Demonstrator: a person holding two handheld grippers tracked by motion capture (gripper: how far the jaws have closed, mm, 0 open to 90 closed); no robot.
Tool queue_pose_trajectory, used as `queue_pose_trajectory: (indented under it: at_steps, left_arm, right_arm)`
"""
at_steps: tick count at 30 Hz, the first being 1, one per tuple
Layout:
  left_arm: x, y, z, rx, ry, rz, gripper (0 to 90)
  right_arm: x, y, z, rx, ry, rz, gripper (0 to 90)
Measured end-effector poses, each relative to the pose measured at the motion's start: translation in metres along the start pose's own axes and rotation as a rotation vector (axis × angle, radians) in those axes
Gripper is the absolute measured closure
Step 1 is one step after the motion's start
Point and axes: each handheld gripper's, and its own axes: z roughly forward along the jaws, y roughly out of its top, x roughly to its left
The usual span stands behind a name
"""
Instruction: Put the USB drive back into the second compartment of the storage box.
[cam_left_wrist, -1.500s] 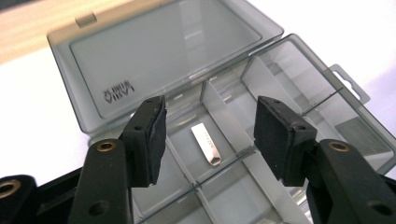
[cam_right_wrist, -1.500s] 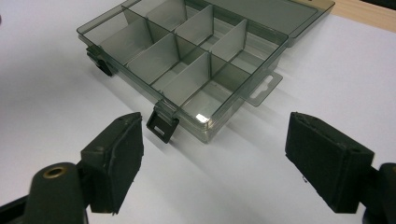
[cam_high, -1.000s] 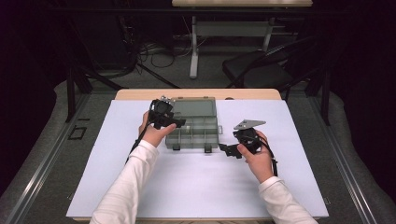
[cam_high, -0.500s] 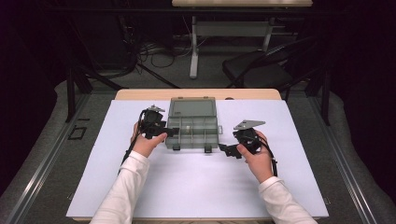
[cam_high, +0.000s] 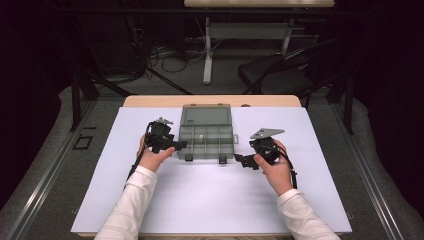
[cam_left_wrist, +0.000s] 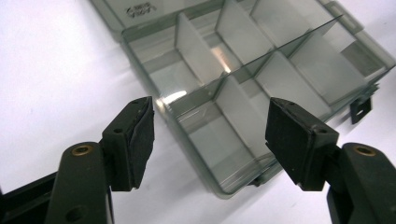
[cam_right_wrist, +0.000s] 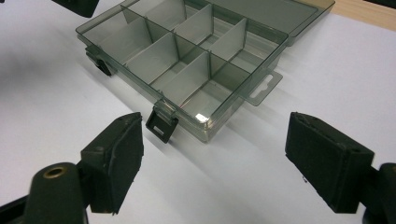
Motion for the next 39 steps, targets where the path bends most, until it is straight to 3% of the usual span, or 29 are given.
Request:
queue_pose_trajectory:
  at_steps: [21, 30, 35, 39]
  left_arm:
    - [0.011, -0.014, 0.018, 0.039, 0.035, -0.024, 40.1]
    - [0.008, -0.015, 0.021, 0.035, 0.046, -0.010, 41.4]
    - [0.006, -0.015, 0.024, 0.037, 0.046, -0.006, 41.5]
    - [0.006, -0.016, 0.026, 0.035, 0.059, -0.010, 42.7]
  right_arm:
    - [-0.002, -0.002, 0.004, 0.012, -0.007, 0.011, 19.1]
    - [-0.001, 0.001, 0.009, 0.007, -0.007, 0.017, 18.8]
    - [-0.004, 0.005, 0.011, 0.004, -0.015, 0.033, 16.8]
    - [-0.010, 0.010, 0.012, 0.001, -0.018, 0.073, 15.3]
